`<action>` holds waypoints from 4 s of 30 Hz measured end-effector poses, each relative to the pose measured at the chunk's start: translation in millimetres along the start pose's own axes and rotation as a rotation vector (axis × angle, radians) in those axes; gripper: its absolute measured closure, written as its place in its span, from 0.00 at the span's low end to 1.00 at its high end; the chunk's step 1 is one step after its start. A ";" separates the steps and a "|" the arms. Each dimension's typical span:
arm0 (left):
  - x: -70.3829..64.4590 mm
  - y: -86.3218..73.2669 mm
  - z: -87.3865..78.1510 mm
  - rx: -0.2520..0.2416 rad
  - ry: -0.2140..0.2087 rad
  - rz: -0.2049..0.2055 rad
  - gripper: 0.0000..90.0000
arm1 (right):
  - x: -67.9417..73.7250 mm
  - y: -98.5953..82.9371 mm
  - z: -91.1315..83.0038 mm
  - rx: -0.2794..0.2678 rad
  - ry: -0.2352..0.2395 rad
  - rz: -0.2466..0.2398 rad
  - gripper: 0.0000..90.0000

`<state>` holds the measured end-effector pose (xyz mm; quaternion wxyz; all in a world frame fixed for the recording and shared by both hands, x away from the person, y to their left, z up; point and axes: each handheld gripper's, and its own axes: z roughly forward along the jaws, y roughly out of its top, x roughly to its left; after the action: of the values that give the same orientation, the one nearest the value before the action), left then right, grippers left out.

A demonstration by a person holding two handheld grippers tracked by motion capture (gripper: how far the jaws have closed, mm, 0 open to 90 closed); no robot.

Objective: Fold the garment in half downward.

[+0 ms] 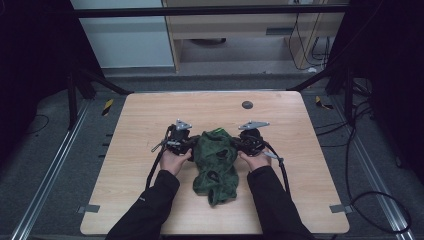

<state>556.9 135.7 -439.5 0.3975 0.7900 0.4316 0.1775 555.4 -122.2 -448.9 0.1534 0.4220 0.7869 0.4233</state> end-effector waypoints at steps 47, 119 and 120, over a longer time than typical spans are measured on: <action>-35.4 -40.8 -70.5 0.003 -0.109 0.071 1.00 | 48.4 -35.9 -65.1 -0.067 0.100 -0.137 0.93; -45.5 -69.3 -95.9 0.017 -0.107 0.047 0.89 | 48.4 -72.9 -90.4 -0.017 0.107 -0.034 0.77; -43.9 -68.0 -96.7 0.016 -0.102 0.045 0.89 | 47.1 -71.3 -91.5 -0.024 0.097 -0.030 0.78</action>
<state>435.1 166.7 -429.8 0.4086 0.8106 0.3944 0.1427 434.4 -154.3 -445.8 0.1263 0.3874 0.7944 0.4505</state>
